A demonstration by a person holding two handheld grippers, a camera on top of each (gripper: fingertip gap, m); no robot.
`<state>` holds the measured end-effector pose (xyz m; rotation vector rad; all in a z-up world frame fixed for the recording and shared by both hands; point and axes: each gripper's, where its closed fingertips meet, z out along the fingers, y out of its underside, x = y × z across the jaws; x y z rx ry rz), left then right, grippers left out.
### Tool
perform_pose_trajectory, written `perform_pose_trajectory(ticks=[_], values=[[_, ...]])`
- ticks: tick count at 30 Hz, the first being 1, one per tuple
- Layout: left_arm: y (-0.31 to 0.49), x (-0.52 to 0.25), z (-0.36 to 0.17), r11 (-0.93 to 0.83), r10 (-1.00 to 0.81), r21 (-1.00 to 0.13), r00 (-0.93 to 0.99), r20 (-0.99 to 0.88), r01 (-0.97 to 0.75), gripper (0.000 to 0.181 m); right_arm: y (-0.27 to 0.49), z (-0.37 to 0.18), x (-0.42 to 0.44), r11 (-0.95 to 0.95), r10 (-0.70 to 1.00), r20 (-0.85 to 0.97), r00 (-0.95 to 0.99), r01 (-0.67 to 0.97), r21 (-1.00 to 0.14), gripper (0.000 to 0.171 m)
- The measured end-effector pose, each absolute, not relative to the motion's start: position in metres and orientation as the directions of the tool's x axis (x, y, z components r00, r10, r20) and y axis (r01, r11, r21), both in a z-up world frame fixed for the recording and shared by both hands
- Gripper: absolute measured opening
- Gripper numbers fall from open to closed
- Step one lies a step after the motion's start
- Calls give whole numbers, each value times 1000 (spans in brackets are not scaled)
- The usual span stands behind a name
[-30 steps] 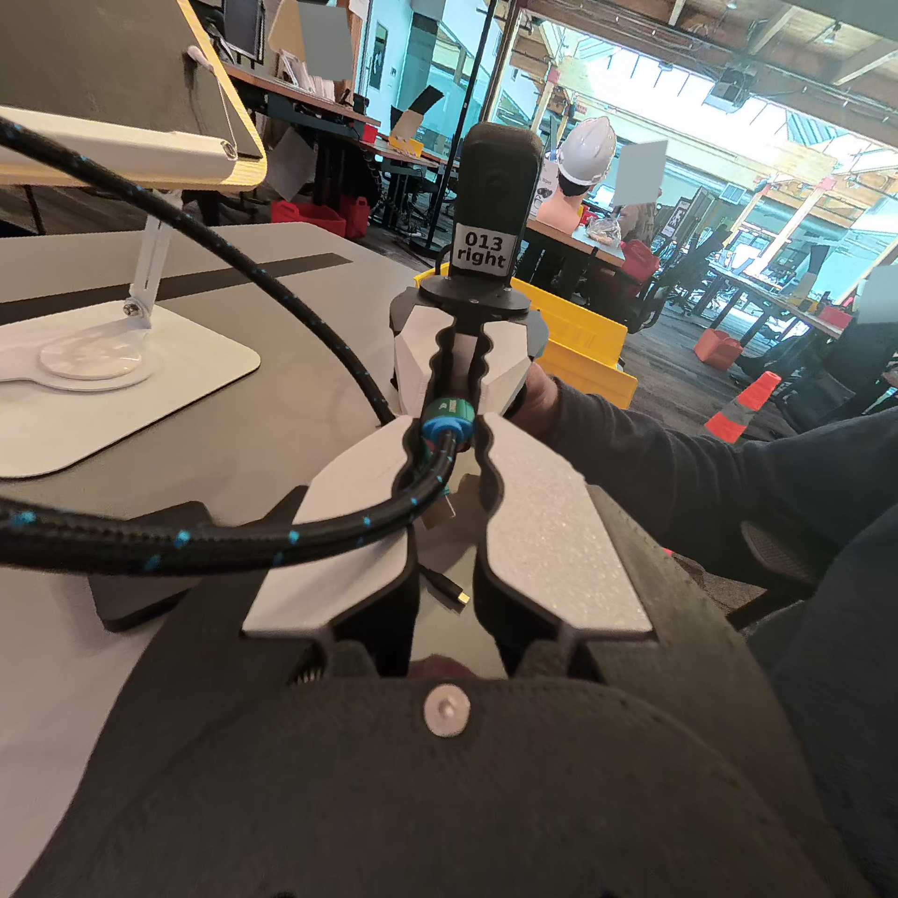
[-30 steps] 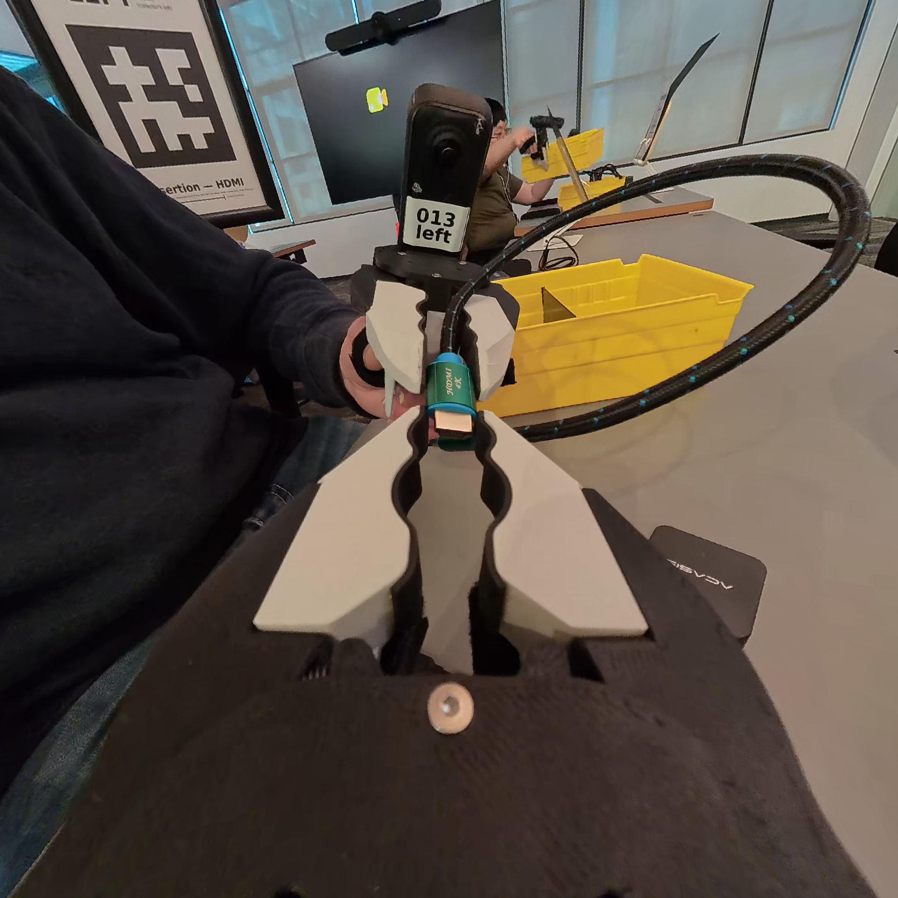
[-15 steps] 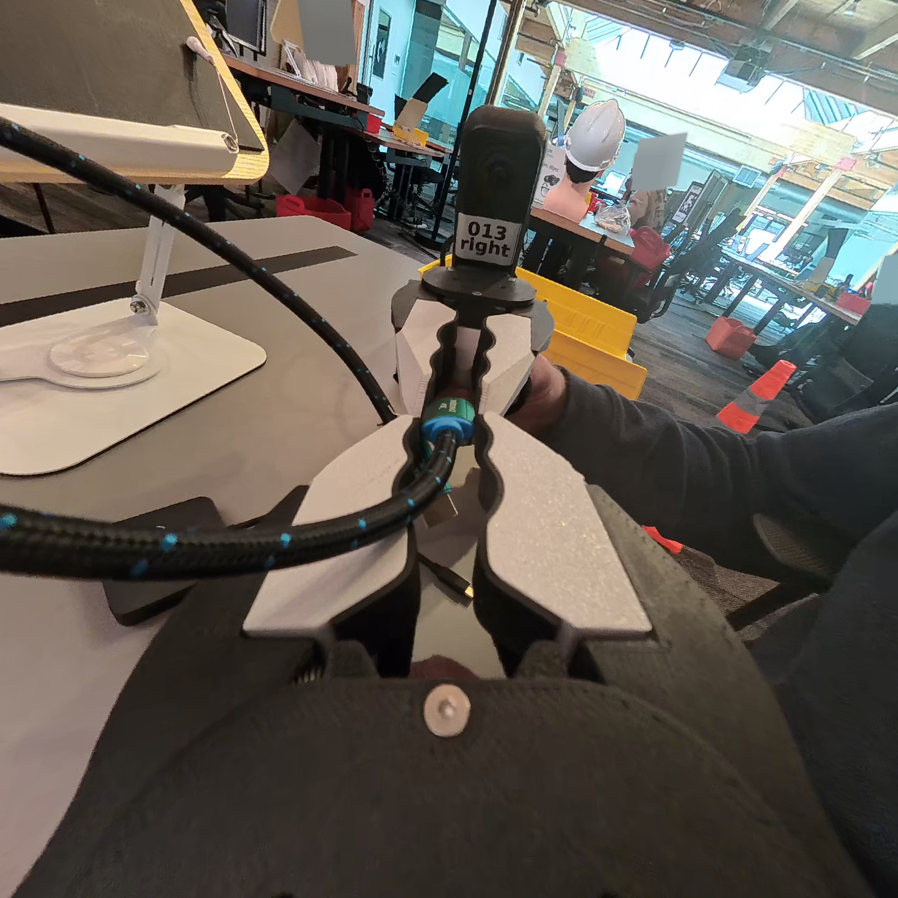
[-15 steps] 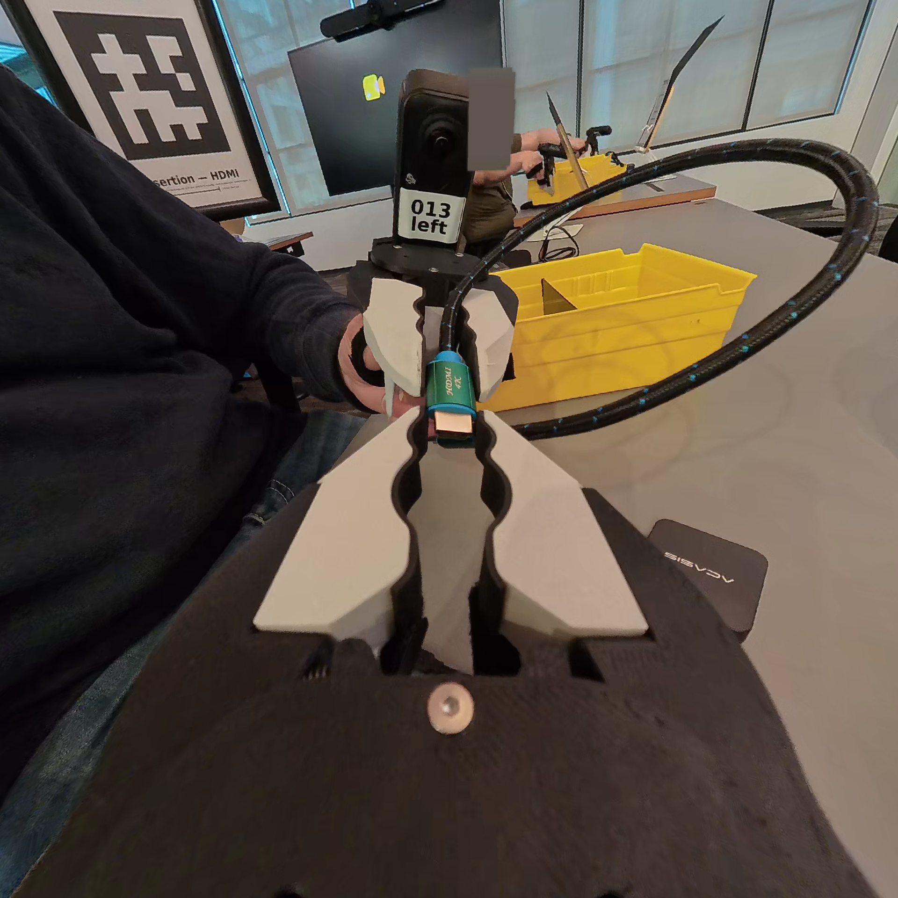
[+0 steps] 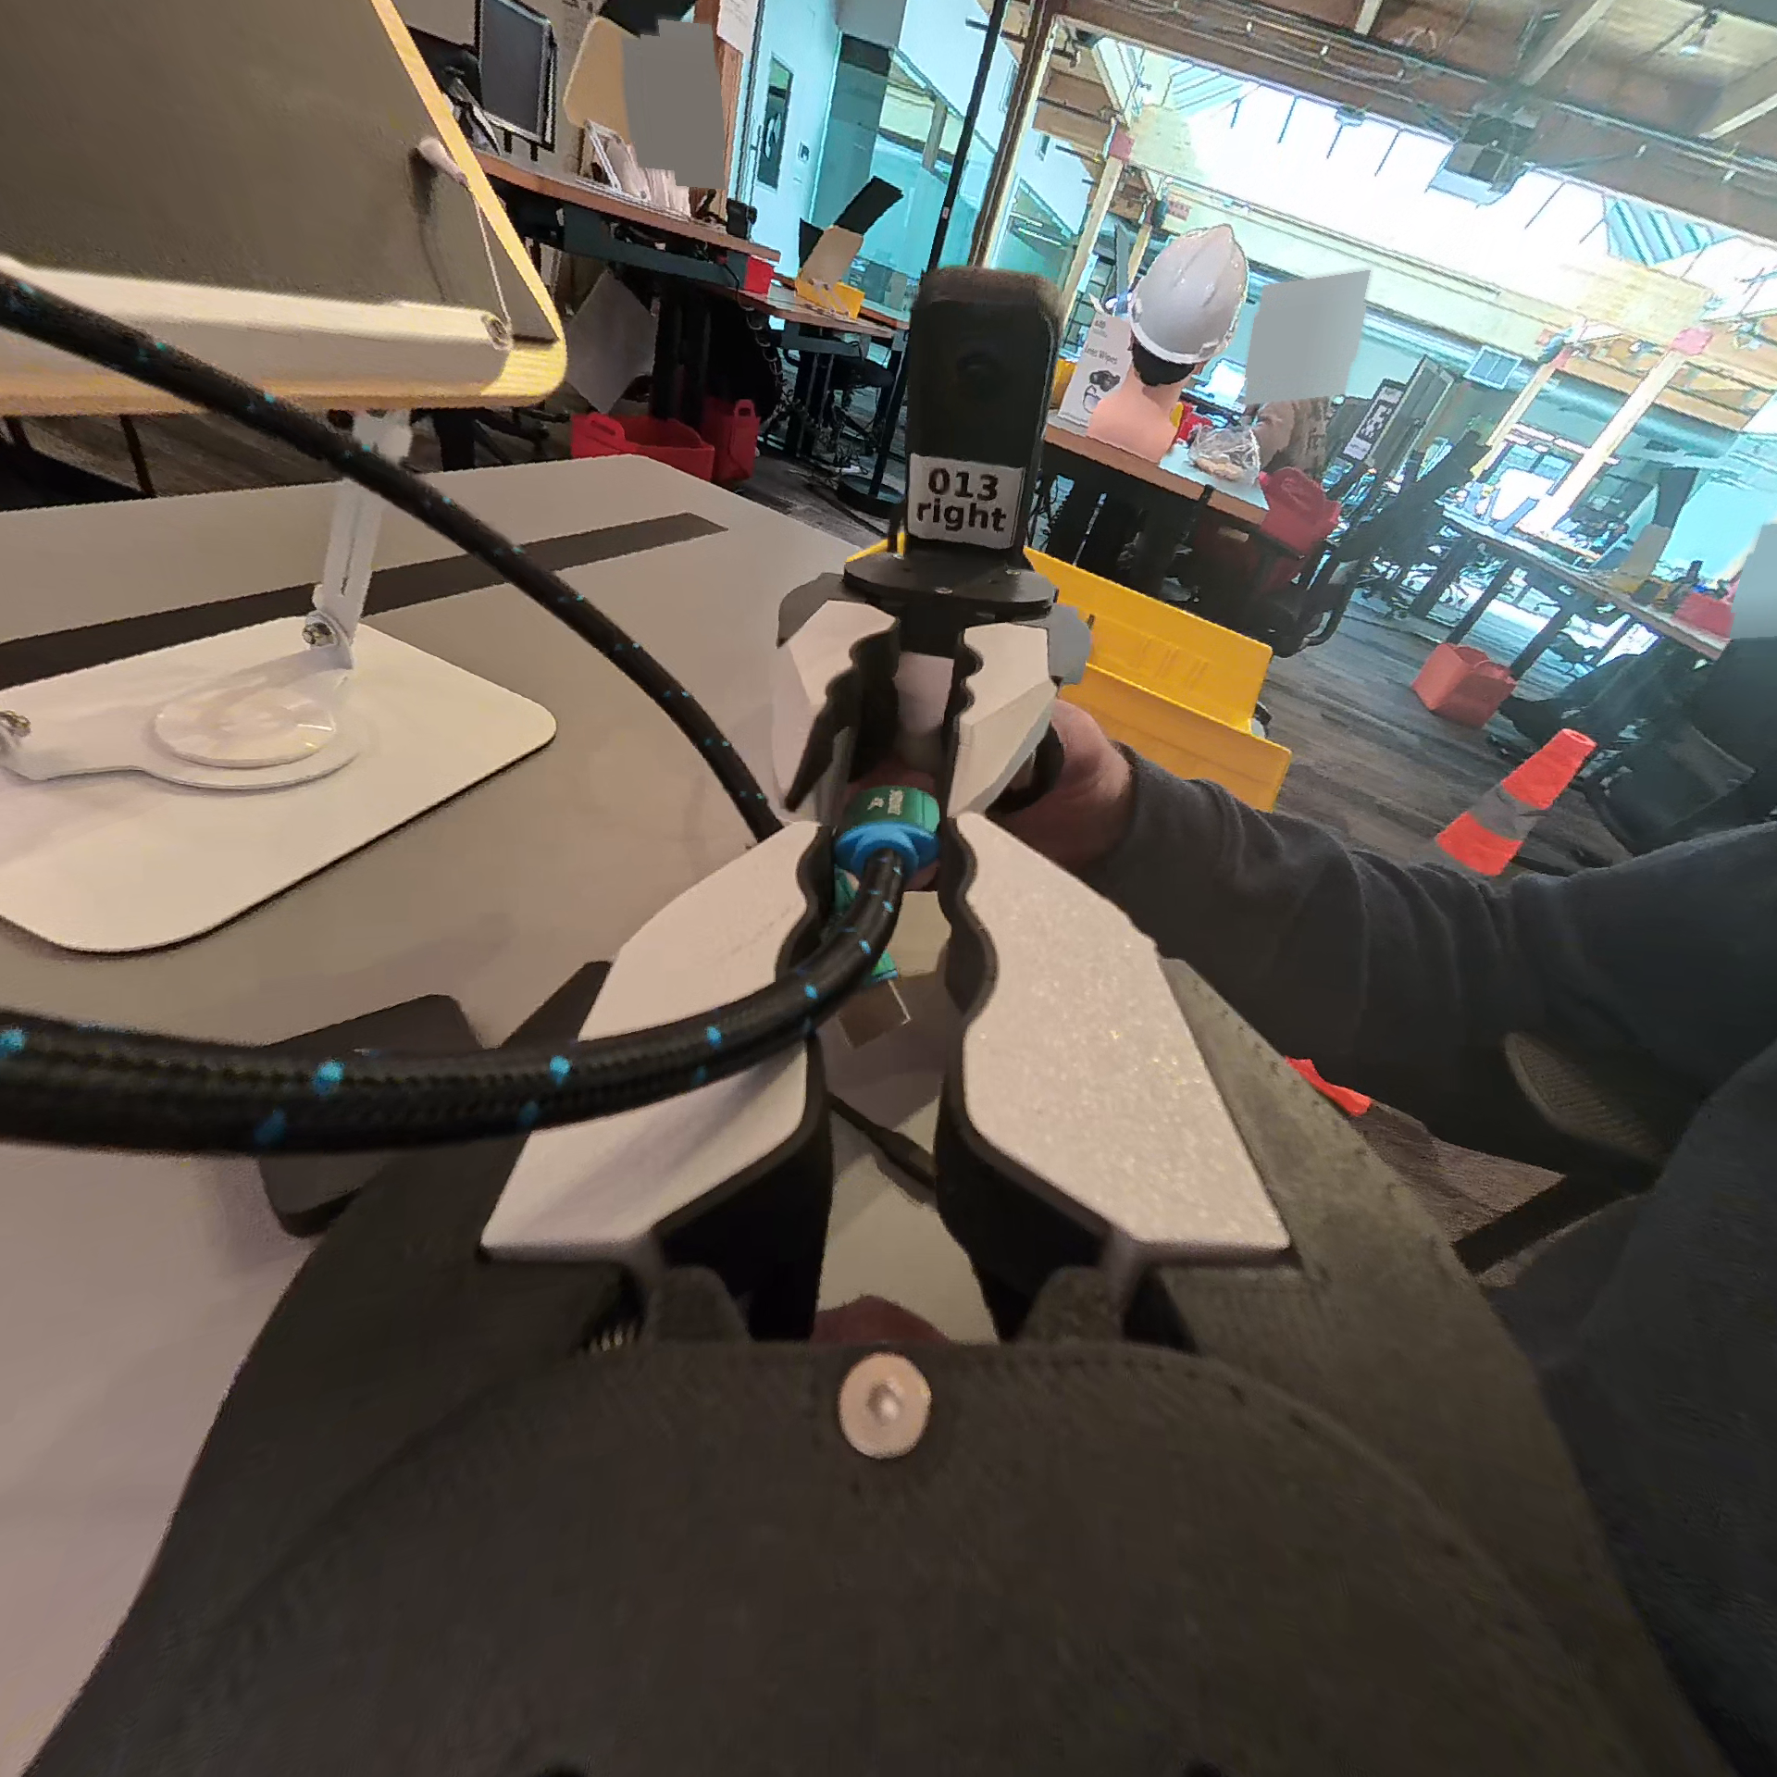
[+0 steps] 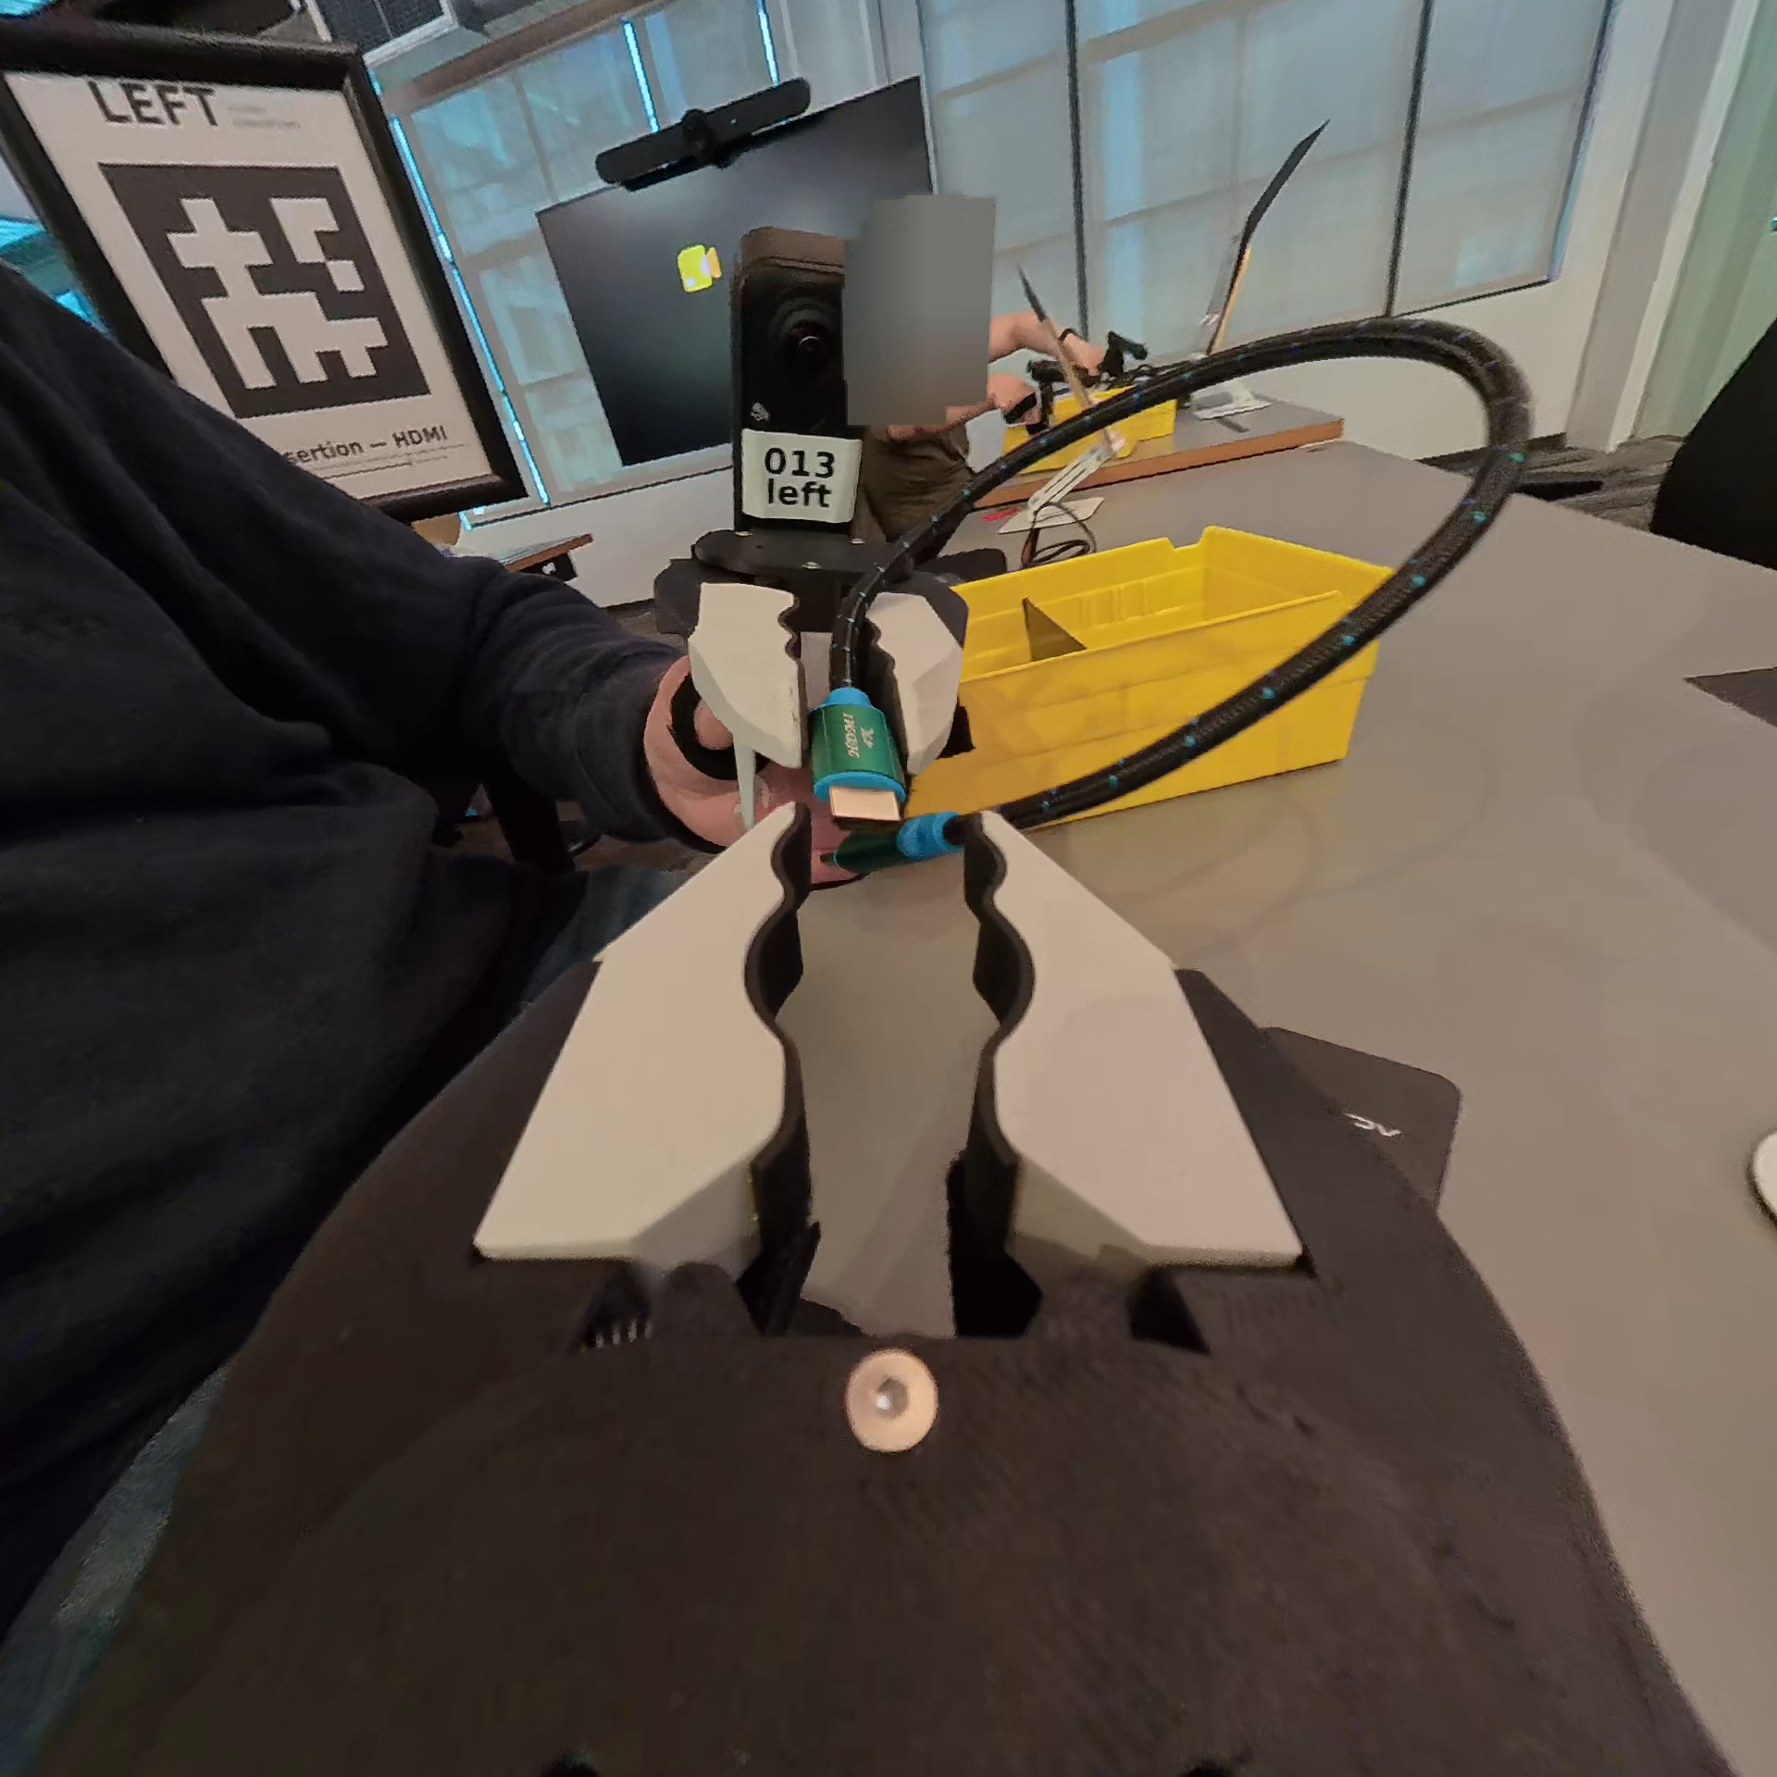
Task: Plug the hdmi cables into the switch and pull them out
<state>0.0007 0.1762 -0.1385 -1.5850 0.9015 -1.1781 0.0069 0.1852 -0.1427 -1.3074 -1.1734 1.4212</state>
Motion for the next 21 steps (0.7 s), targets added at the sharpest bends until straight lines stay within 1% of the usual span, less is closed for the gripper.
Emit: perform_pose_trajectory(ticks=[4,7,8,9,10,12,14,18,21], values=[[185,-9,-133,-272,-918,-962,308,251,-28,20,203,-150,14,-190,982,-190,7,21,-982,40],[194,-18,-131,-263,-909,-964,344,235,-36,20,216,-171,17,-176,982,-165,94,123,-977,47],[196,-20,-130,-262,-906,-964,355,231,-40,20,221,-183,18,-172,981,-151,126,184,-968,47],[198,-22,-130,-260,-904,-965,362,229,-40,20,224,-196,20,-173,979,-137,152,253,-952,42],[199,-24,-129,-259,-902,-965,366,227,-39,20,227,-210,22,-182,975,-129,179,326,-928,34],[201,-26,-130,-255,-900,-966,378,219,-48,20,235,-238,29,-219,964,-119,240,452,-865,33],[201,-27,-130,-249,-900,-967,382,209,-57,20,239,-257,32,-265,951,-133,279,515,-815,32],[201,-26,-132,-247,-900,-966,387,202,-70,20,232,-284,32,-330,939,-188,287,602,-727,31],[202,-27,-133,-251,-897,-965,392,204,-72,20,222,-290,25,-324,945,-212,250,629,-706,30]])
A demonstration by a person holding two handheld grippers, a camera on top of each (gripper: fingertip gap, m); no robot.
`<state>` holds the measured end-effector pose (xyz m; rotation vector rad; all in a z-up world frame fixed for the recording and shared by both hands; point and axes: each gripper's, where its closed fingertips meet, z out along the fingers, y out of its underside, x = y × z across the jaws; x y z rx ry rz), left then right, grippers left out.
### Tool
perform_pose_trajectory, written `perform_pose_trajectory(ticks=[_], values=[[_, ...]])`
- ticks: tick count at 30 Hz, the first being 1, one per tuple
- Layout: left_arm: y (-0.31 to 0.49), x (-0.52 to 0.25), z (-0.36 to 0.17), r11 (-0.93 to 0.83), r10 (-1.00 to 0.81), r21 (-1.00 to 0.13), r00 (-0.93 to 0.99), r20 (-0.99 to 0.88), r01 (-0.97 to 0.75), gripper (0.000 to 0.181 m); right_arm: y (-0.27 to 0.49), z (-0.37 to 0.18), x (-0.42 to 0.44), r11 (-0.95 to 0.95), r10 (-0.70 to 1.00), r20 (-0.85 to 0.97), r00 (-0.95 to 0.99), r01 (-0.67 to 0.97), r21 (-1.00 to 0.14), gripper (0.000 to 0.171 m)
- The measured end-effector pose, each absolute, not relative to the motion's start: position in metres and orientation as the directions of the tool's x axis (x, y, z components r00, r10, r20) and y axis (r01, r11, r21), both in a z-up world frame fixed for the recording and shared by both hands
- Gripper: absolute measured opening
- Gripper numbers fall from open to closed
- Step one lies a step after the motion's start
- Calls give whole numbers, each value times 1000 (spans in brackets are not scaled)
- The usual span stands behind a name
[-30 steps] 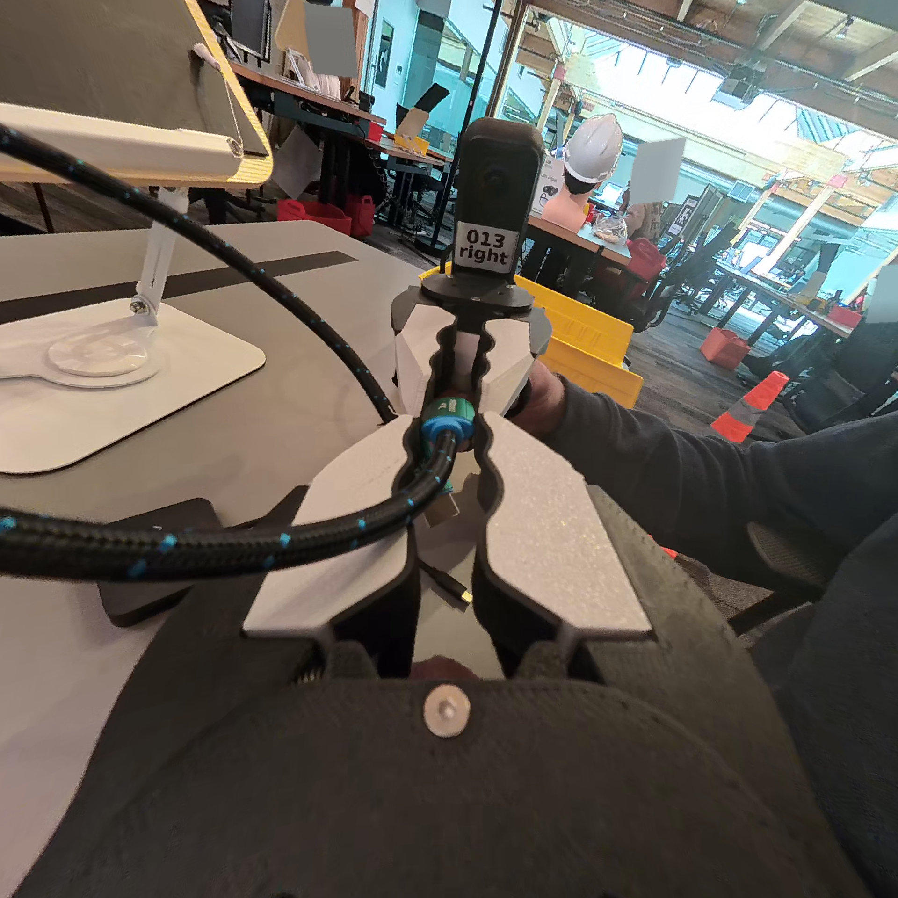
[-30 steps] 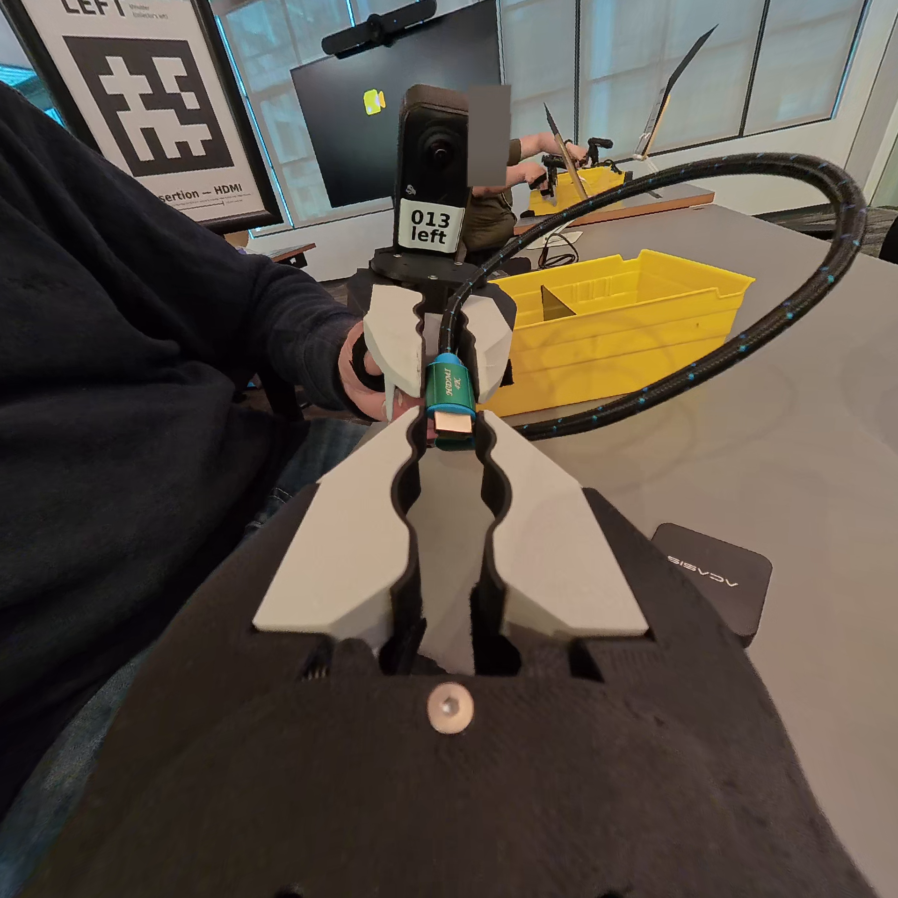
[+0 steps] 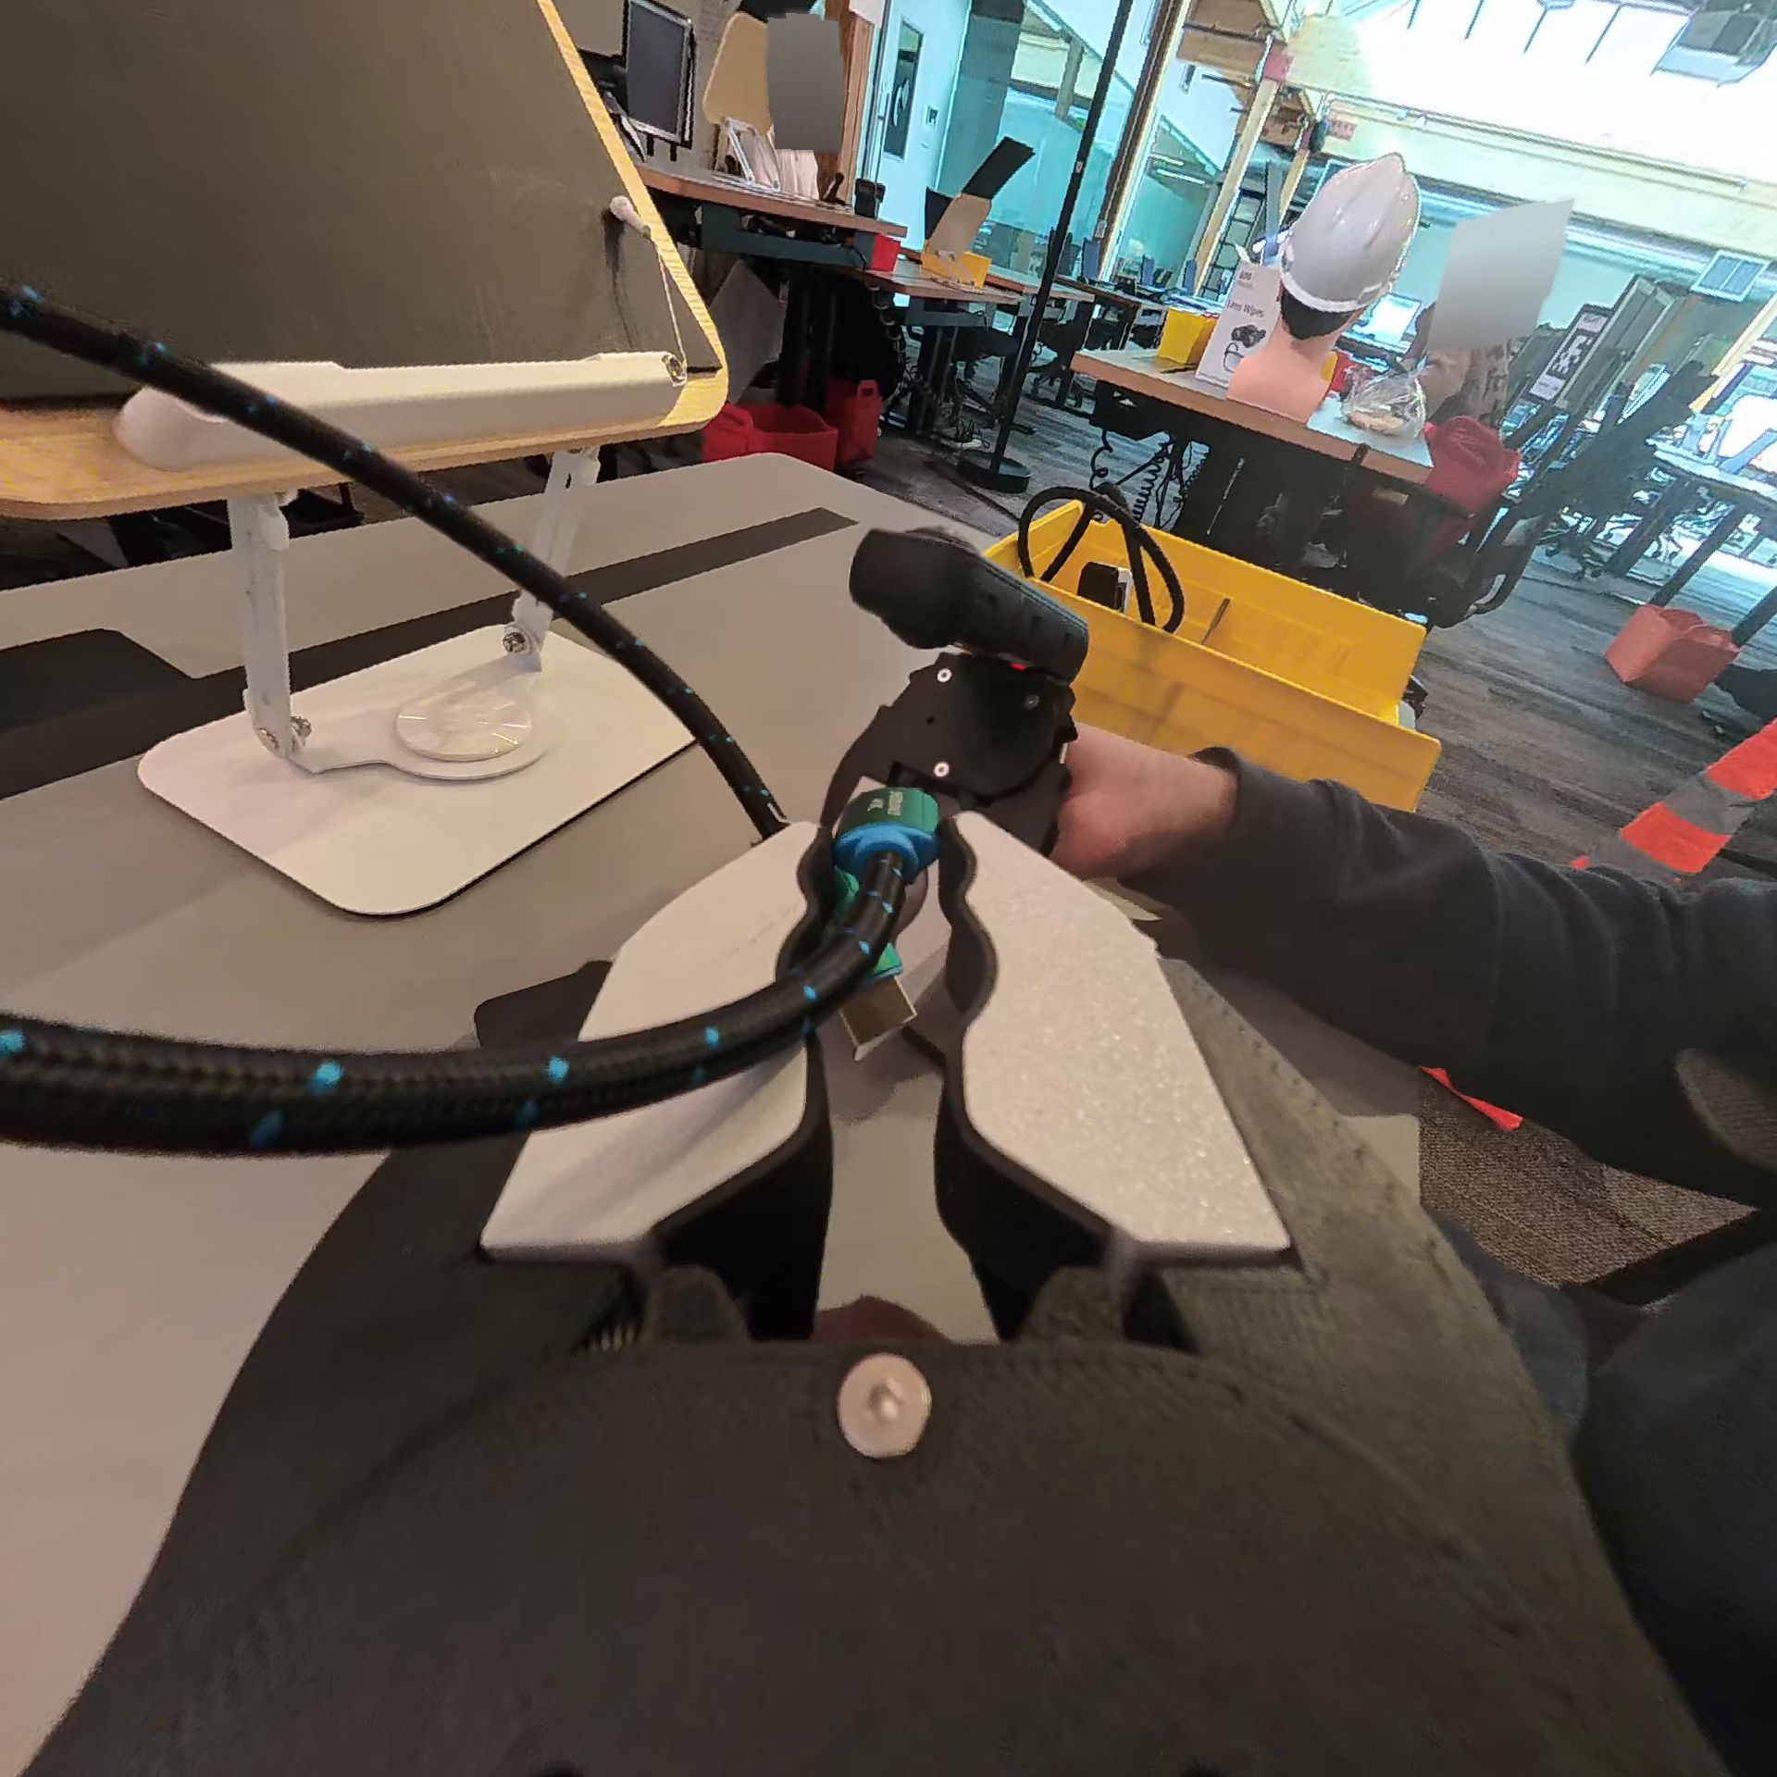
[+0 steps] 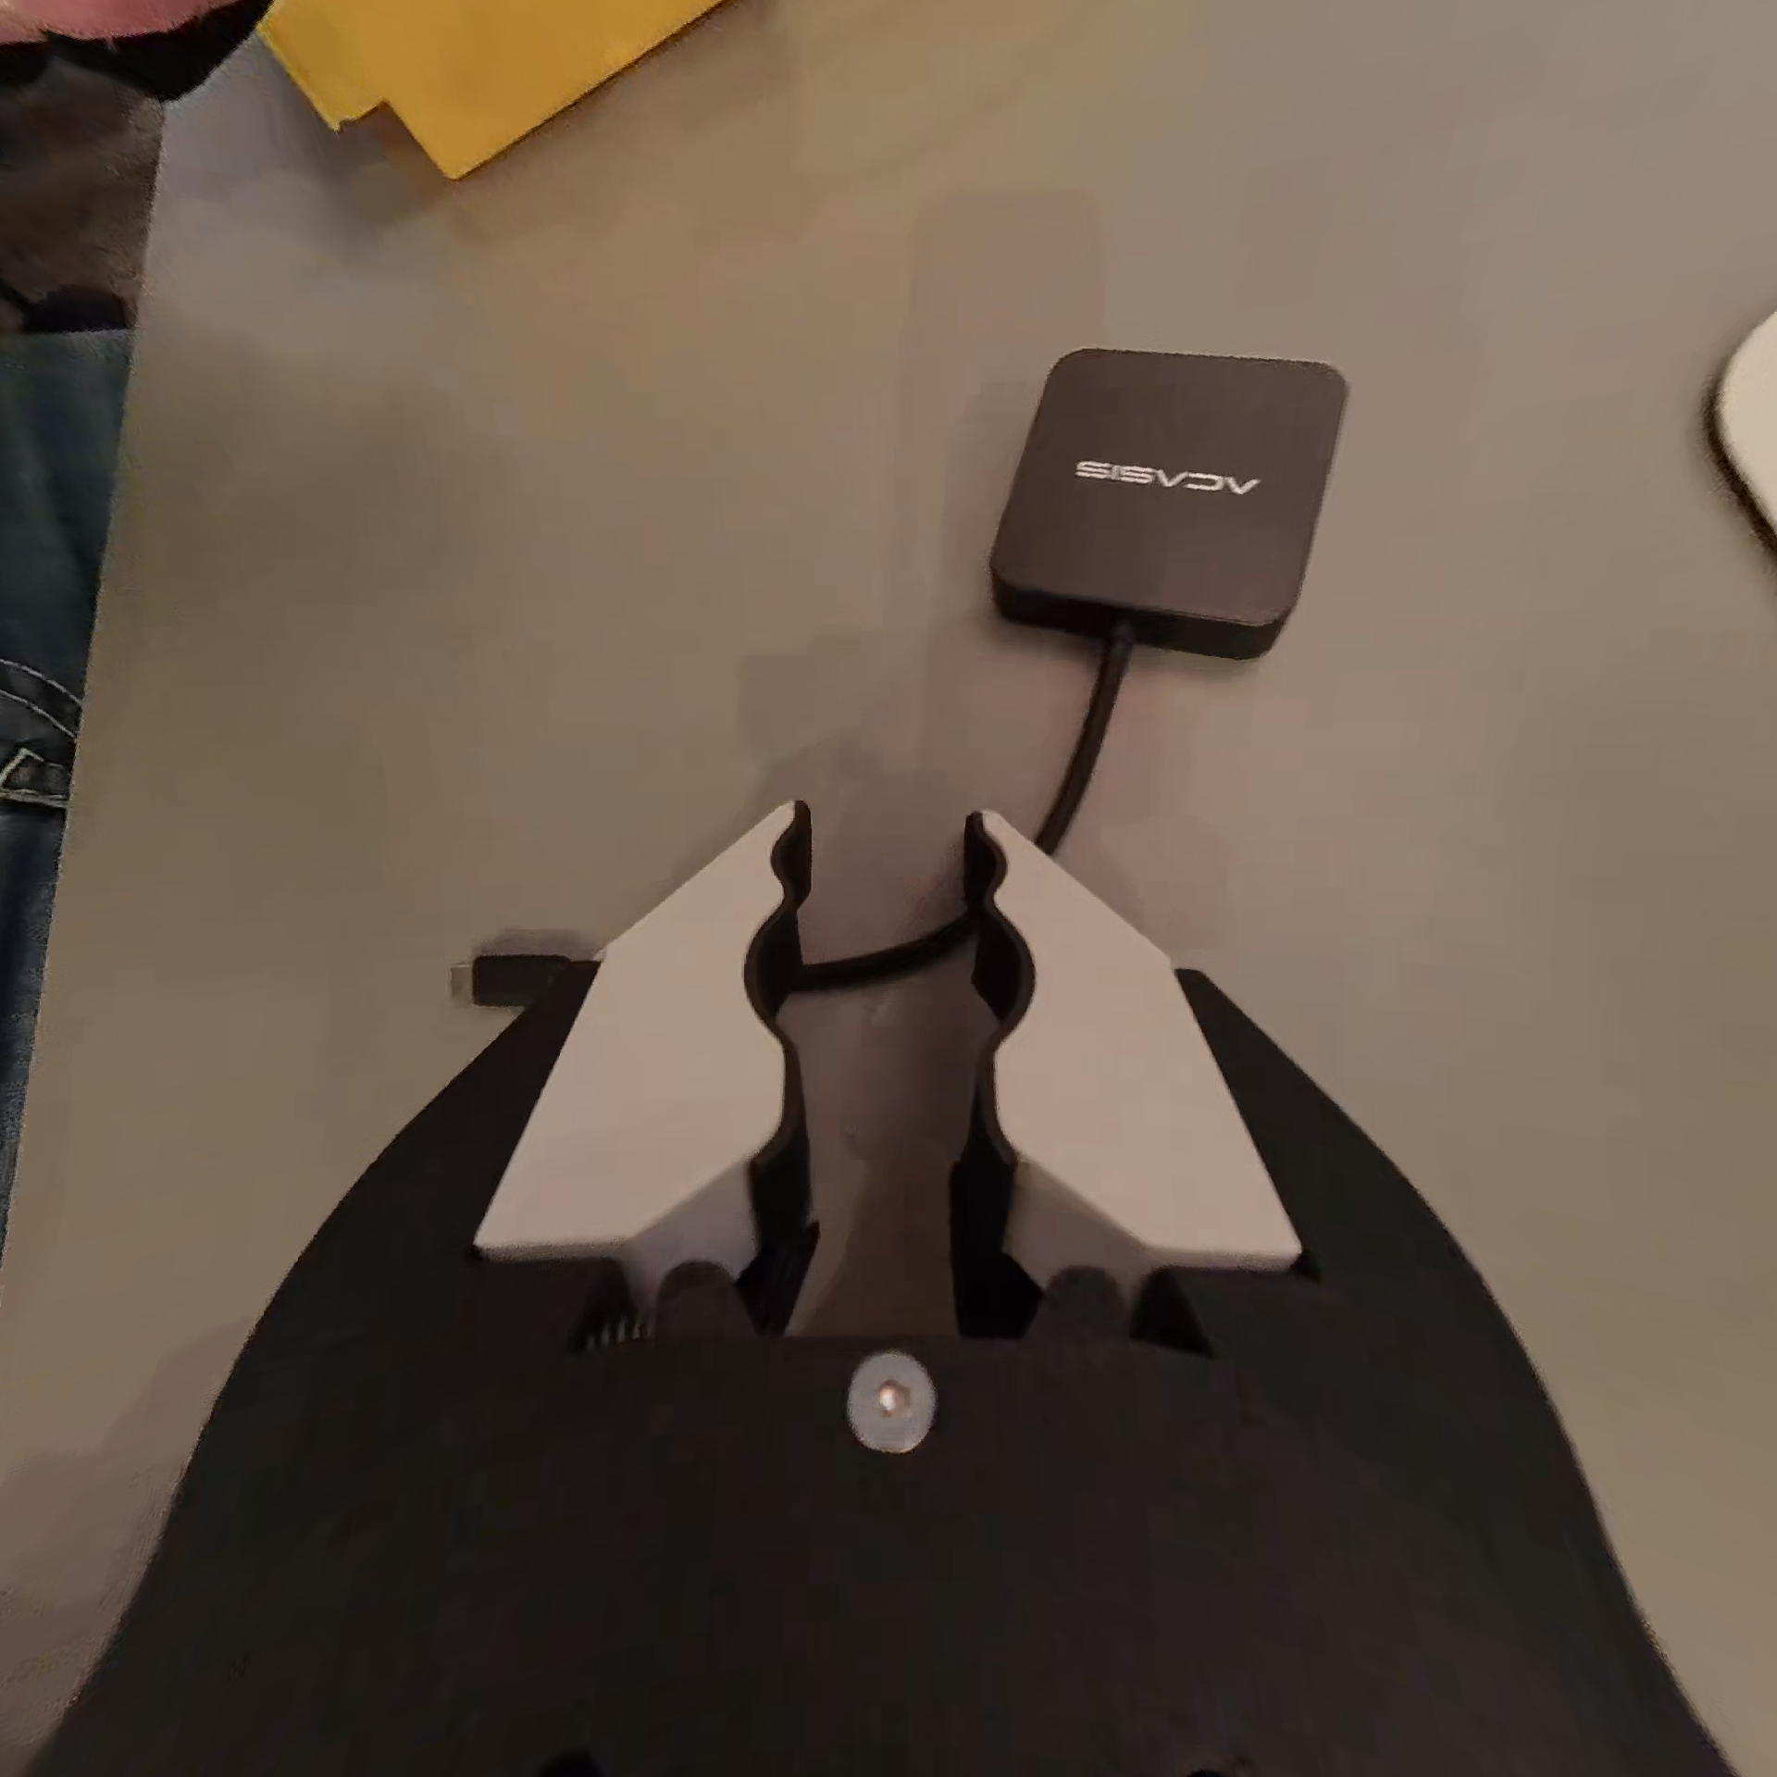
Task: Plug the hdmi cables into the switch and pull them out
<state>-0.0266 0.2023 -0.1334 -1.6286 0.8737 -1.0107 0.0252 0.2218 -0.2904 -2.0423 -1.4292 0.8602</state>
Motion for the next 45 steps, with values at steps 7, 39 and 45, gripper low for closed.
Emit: perform_pose_trajectory(ticks=[7,39,45], values=[[204,-28,-134,-252,-893,-965,401,202,-76,20,208,-284,13,-259,966,-197,169,636,-727,32],[206,-32,-131,-210,-896,-971,420,146,-112,20,165,-280,-10,-187,959,-279,-47,636,-749,30],[207,-32,-130,-207,-895,-972,422,143,-111,20,178,-264,-14,-223,961,-276,-18,541,-811,33]])
